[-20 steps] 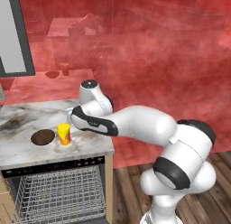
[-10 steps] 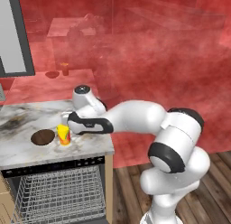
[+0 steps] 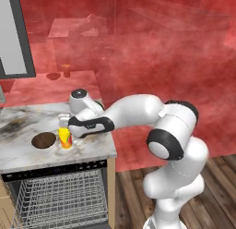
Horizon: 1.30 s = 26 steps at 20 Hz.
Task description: Pick up the cup and bowl from the counter, place them in the dishwasher, and close the dishwasher door.
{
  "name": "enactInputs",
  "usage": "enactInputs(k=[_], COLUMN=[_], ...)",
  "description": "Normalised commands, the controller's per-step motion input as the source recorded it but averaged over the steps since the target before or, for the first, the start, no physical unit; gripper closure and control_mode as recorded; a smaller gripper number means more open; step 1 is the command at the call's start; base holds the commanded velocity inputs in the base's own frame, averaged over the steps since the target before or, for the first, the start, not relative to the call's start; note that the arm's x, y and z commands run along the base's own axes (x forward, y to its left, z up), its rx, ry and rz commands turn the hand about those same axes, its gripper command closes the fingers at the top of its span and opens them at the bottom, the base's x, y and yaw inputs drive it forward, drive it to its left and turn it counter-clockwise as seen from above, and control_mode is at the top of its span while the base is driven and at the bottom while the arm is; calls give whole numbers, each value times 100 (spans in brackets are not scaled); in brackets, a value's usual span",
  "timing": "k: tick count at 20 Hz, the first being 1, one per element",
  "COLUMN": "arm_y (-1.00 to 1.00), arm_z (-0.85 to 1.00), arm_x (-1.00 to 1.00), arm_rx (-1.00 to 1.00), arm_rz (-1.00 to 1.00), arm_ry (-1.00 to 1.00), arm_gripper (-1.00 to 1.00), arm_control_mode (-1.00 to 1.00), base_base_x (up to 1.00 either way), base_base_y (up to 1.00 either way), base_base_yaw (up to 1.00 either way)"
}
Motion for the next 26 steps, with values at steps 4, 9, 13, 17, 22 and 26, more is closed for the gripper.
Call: enactInputs(k=[4,9,13,17,22,26], arm_y=[19,20,21,21,14,8], arm_z=[-1,-10,-29,-39,-24,-5], arm_x=[28,28,24,19,17,24], arm_rx=[0,0,0,0,0,0], arm_rz=[-5,-4,-3,-1,-1,-3], arm_ry=[0,0,0,0,0,0], arm_gripper=[-100,-100,-100,-100,-100,-100], arm_control_mode=[-100,-100,-100,-100,-100,-100], base_base_x=[0,0,0,0,0,0], base_base_y=[0,0,0,0,0,0], base_base_yaw=[0,0,0,0,0,0])
